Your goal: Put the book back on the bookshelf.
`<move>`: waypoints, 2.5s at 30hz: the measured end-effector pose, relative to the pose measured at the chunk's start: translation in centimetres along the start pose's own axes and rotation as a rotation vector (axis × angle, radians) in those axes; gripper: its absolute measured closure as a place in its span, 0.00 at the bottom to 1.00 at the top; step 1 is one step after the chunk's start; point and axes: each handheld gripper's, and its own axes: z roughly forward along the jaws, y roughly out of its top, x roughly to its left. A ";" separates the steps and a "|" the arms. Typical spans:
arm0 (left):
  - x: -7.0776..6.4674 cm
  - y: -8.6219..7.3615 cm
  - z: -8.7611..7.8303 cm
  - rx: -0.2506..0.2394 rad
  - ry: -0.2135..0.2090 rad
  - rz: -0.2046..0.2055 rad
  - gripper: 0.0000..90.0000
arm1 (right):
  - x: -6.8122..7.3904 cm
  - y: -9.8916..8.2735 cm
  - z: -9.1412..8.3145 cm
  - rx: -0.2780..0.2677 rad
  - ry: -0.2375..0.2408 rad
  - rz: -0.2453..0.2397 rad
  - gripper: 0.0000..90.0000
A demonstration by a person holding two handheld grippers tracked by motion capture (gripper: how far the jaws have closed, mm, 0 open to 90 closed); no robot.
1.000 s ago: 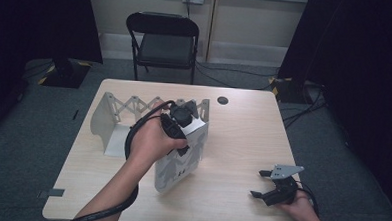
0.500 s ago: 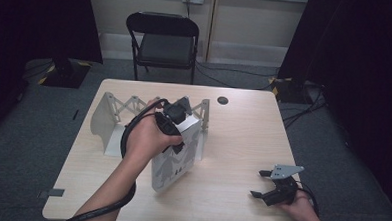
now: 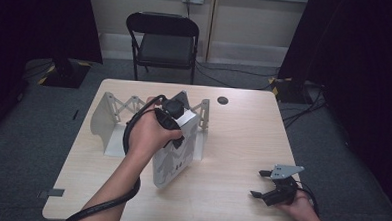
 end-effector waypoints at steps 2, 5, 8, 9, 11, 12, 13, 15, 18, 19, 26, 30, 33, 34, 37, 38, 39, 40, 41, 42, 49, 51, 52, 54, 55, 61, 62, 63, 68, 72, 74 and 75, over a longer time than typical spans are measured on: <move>0.2 0.1 0.0 -0.004 -0.001 -0.020 0.59 | 0.0 0.0 0.0 0.000 0.000 0.000 0.15; 0.5 0.2 0.1 -0.004 0.005 -0.029 0.59 | 0.0 0.0 0.0 0.000 -0.001 0.000 0.15; 0.6 0.3 0.2 -0.004 0.013 -0.032 0.59 | 0.0 0.0 0.0 0.000 0.000 0.000 0.15; 0.6 0.3 0.2 -0.005 0.015 -0.037 0.59 | 0.0 0.0 0.0 0.000 -0.001 0.000 0.15; 0.7 0.5 0.1 -0.004 0.013 -0.037 0.59 | 0.0 0.0 0.0 0.000 0.000 0.000 0.15; 0.7 0.5 0.1 -0.006 0.014 -0.034 0.59 | 0.0 0.0 0.0 0.000 -0.001 0.001 0.15; 0.6 0.6 0.0 -0.007 0.013 -0.041 0.59 | 0.0 0.0 0.0 0.000 0.000 0.001 0.15; 0.6 0.7 0.0 -0.003 0.016 -0.043 0.59 | 0.0 0.0 0.0 0.000 0.000 0.000 0.15; 0.7 0.9 0.0 -0.006 0.019 -0.041 0.59 | 0.0 0.0 0.0 -0.001 -0.001 0.001 0.15; 0.8 1.0 0.0 -0.006 0.022 -0.043 0.59 | 0.0 0.0 0.0 -0.001 -0.001 0.001 0.15; 0.7 1.6 0.1 -0.005 0.031 -0.054 0.59 | 0.0 0.0 0.0 0.000 0.000 0.000 0.15; 0.7 2.0 0.2 -0.006 0.032 -0.059 0.59 | 0.0 0.0 0.0 -0.001 -0.001 0.001 0.15; 0.7 2.2 0.3 -0.011 0.029 -0.069 0.59 | 0.0 0.0 0.0 0.000 -0.001 0.000 0.15; 0.7 2.3 0.4 -0.010 0.033 -0.063 0.59 | 0.0 0.0 0.0 0.000 -0.001 0.000 0.15; 0.7 2.5 0.5 -0.007 0.034 -0.068 0.59 | 0.0 0.0 0.0 0.000 -0.001 0.000 0.15; 0.8 2.6 0.5 -0.002 0.036 -0.069 0.59 | 0.0 0.0 0.0 0.000 -0.001 0.000 0.15; 0.7 2.6 0.7 -0.007 0.037 -0.078 0.59 | 0.0 0.0 0.0 0.000 0.000 0.000 0.15; 0.8 2.7 0.7 -0.007 0.045 -0.072 0.59 | 0.0 0.0 0.0 0.000 -0.001 0.000 0.15; 0.8 2.8 0.7 -0.007 0.043 -0.081 0.59 | 0.0 0.0 0.0 0.000 -0.001 0.000 0.15; 0.9 2.8 0.8 -0.008 0.045 -0.078 0.59 | 0.0 0.0 0.0 0.000 0.000 0.000 0.15; 1.2 3.2 1.1 -0.016 0.044 -0.098 0.59 | 0.0 0.0 0.0 0.000 0.000 0.000 0.15; 1.2 3.3 1.2 -0.020 0.050 -0.098 0.59 | 0.0 0.0 0.0 0.000 0.000 0.000 0.15; 1.2 3.4 1.2 -0.018 0.052 -0.097 0.59 | 0.0 0.0 0.0 -0.001 -0.001 0.000 0.15; 1.2 3.5 1.3 -0.018 0.052 -0.102 0.59 | 0.0 0.0 0.0 -0.001 -0.001 0.000 0.15; 1.2 3.6 1.4 -0.017 0.048 -0.109 0.59 | 0.0 0.0 0.0 0.000 -0.001 0.000 0.15; 1.1 4.0 1.6 -0.019 0.045 -0.129 0.59 | 0.0 0.0 0.0 0.000 -0.001 -0.001 0.15; 1.1 4.1 1.6 -0.021 0.051 -0.121 0.59 | 0.0 0.0 0.0 0.000 -0.001 0.000 0.15; 1.1 4.1 1.7 -0.019 0.053 -0.121 0.59 | 0.0 0.0 0.0 0.000 0.000 0.000 0.15; 1.0 4.4 2.0 -0.017 0.062 -0.133 0.59 | 0.0 0.0 0.0 0.000 0.000 -0.001 0.15; 1.0 4.7 2.2 -0.016 0.062 -0.141 0.59 | 0.0 0.0 0.0 0.000 0.000 -0.001 0.15; 1.1 4.7 2.3 -0.018 0.060 -0.136 0.59 | 0.0 0.0 0.0 0.000 0.000 -0.001 0.15; 1.1 4.7 2.4 -0.021 0.057 -0.148 0.59 | 0.0 0.0 0.0 0.000 0.000 0.000 0.15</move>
